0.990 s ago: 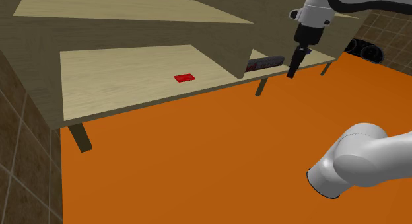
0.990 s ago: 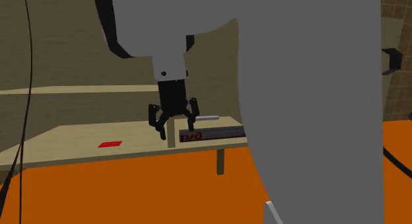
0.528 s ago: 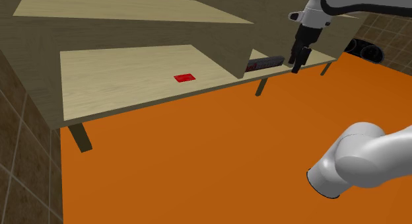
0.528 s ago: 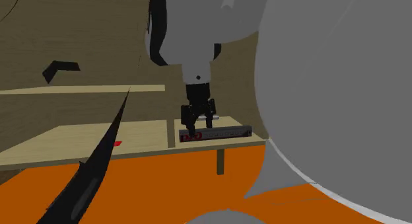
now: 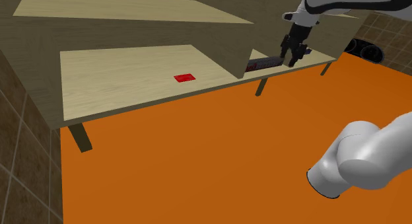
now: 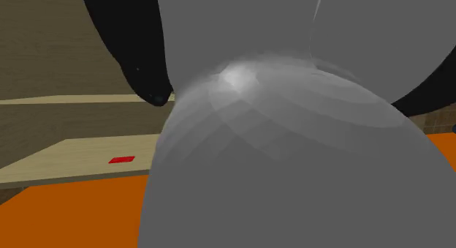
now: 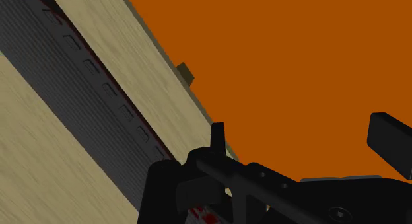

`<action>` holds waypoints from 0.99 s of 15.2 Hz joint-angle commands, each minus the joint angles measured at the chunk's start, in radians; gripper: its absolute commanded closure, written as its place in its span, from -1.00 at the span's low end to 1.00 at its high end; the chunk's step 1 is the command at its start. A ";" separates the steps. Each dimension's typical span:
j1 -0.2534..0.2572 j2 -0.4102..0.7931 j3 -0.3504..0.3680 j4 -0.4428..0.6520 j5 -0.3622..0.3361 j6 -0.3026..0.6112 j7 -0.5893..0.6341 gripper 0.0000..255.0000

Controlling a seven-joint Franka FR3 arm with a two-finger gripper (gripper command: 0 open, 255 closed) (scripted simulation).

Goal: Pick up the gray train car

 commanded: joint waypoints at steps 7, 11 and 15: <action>0.069 0.381 -0.196 0.303 0.212 0.045 -0.544 -1.00; 0.019 0.592 -0.215 0.490 0.368 0.011 -0.794 -1.00; 0.017 0.590 -0.207 0.434 0.366 0.065 -0.794 -1.00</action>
